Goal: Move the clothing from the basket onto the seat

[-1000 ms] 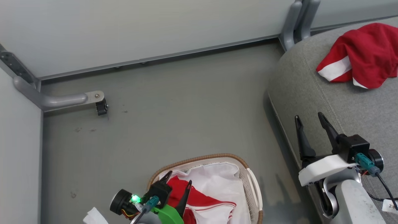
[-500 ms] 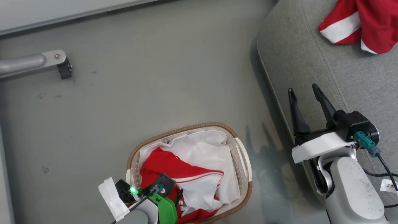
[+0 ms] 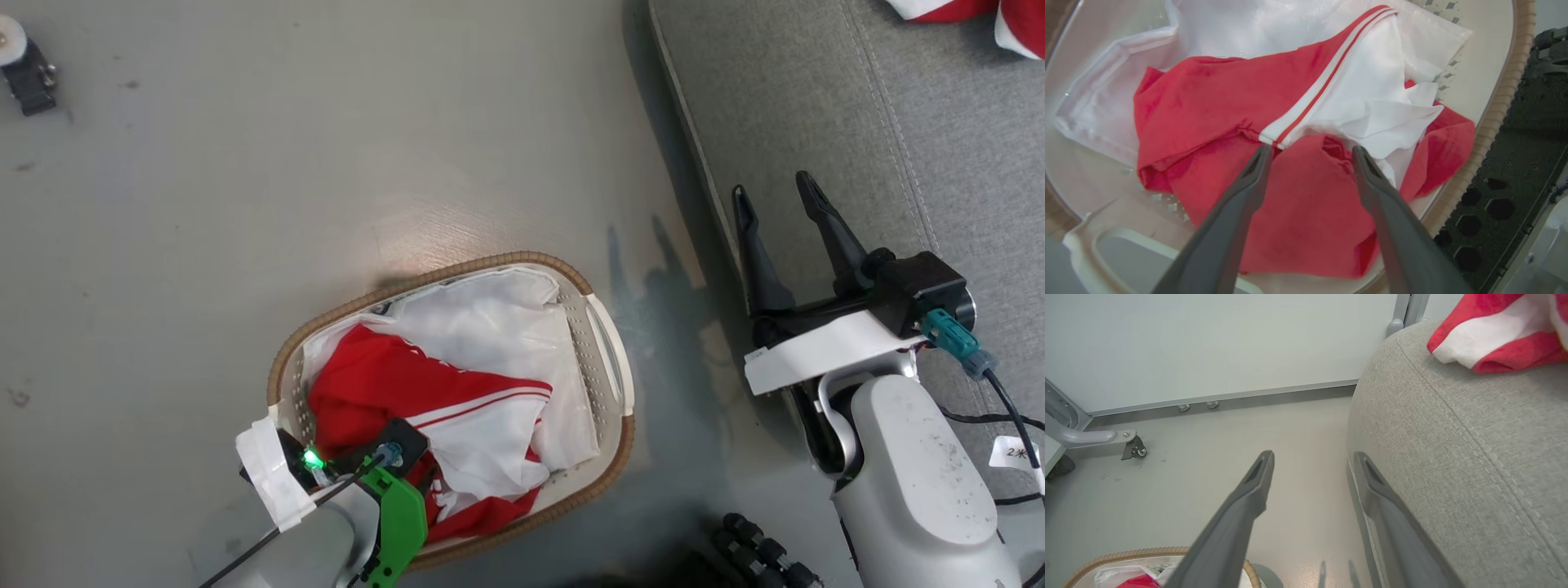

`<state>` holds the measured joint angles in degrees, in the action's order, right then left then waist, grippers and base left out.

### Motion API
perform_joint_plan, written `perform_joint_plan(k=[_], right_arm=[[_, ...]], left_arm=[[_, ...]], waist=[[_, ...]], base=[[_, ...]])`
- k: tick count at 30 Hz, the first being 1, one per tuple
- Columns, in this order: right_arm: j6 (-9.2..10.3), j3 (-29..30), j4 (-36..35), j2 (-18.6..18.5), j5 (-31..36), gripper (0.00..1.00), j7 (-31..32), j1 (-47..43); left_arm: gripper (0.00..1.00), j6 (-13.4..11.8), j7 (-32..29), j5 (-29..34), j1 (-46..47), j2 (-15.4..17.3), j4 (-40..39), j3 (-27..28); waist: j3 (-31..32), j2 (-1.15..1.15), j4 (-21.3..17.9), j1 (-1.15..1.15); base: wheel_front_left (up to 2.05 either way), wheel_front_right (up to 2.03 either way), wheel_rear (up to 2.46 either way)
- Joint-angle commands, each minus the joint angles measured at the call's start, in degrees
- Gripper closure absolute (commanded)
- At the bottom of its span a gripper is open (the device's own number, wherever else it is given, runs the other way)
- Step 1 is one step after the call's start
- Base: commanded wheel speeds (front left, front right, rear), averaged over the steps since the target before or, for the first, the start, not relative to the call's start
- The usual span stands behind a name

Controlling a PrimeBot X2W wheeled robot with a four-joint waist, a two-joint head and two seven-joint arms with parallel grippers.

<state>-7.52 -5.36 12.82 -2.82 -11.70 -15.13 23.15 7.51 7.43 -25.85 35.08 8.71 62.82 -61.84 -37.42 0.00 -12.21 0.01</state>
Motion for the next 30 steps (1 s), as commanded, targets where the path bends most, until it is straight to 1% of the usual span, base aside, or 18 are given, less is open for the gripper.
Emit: perform_joint_plan(k=[1,6,7,8,10,13,19,25,30], right_arm=[[0.06,-0.40,-0.20,-0.13,-0.61,0.00,-0.03,0.76],[0.06,-1.44,-0.14,-0.14,-1.61,0.00,-0.03,1.24],[0.06,-1.57,-0.04,-0.15,-1.72,0.00,-0.03,1.25],[0.06,-1.76,0.06,-0.14,-1.71,0.00,-0.03,1.33],[0.06,-2.00,0.24,-0.15,-1.94,0.00,-0.03,1.46],[0.06,-2.24,0.61,-0.15,-2.10,0.00,-0.03,1.52],[0.06,-1.53,1.50,-0.15,-1.40,0.00,-0.03,1.01],[0.06,-0.77,2.21,-0.16,-0.27,0.00,-0.03,-0.16],[0.06,-0.27,2.91,-0.17,1.30,0.00,-0.03,-1.11]], left_arm=[[0.00,-0.07,-0.01,-0.94,1.44,0.88,0.46,-0.54],[0.00,-0.07,-2.04,-3.29,2.66,0.84,1.59,-2.63],[0.05,-0.07,-2.56,-3.78,2.88,0.92,1.87,-2.85],[0.40,-0.07,-3.19,-4.19,3.19,0.99,2.20,-3.25],[0.99,-0.07,-3.70,-4.63,3.58,0.89,2.67,-3.95],[1.00,-0.07,-3.57,-5.50,3.64,0.83,2.88,-4.69],[1.00,-0.07,-0.38,-7.79,3.35,0.55,2.80,-5.30],[1.00,-0.07,4.63,-10.70,2.60,-0.54,3.11,-2.96],[1.00,-0.07,7.02,-12.96,1.49,-1.48,1.79,-0.38]], waist=[[-3.23,0.00,-2.10,-0.01],[-4.36,0.00,-2.75,-0.01],[-4.47,0.00,-2.81,-0.01],[-4.56,0.00,-2.89,-0.01],[-4.62,0.00,-3.03,-0.01],[-4.39,0.00,-3.17,-0.01],[-2.11,0.00,-2.89,-0.01],[1.66,0.00,-1.56,-0.01],[5.73,0.00,0.11,-0.01]], base=[[0.00,0.00,0.00],[0.00,0.00,0.00],[0.00,0.00,0.00],[0.00,0.00,0.00],[0.00,0.00,0.00],[0.00,0.00,0.00],[0.00,0.00,0.00],[0.00,0.00,0.00],[0.00,0.00,0.00]])
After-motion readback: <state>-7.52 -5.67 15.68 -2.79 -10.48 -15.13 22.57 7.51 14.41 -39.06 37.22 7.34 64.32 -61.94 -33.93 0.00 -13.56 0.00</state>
